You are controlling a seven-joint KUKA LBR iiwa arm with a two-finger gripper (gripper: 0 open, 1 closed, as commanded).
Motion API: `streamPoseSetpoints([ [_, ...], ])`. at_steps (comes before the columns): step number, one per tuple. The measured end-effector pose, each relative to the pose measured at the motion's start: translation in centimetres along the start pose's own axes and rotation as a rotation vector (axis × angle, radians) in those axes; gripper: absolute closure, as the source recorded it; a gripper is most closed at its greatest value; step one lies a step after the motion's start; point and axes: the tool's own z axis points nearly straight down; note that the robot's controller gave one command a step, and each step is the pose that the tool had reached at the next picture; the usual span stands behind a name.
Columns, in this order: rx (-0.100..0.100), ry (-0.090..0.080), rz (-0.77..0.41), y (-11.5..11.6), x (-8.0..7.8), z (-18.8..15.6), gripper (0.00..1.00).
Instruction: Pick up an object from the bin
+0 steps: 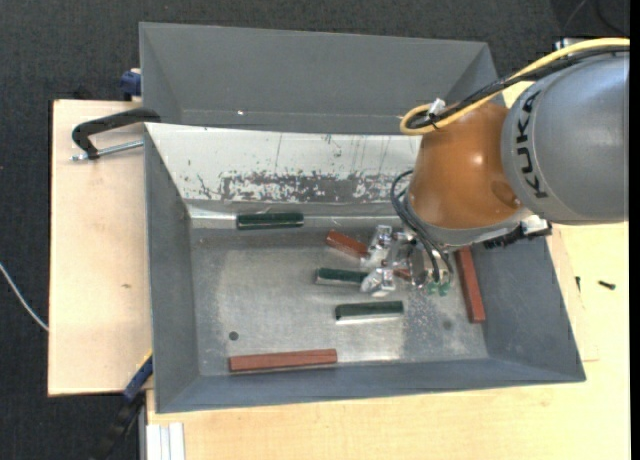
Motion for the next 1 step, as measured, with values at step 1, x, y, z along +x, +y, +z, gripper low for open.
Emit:
streamPoseSetpoints([
  [1,0.0,-0.001,0.001,0.01,-0.01,-0.56,1.0],
])
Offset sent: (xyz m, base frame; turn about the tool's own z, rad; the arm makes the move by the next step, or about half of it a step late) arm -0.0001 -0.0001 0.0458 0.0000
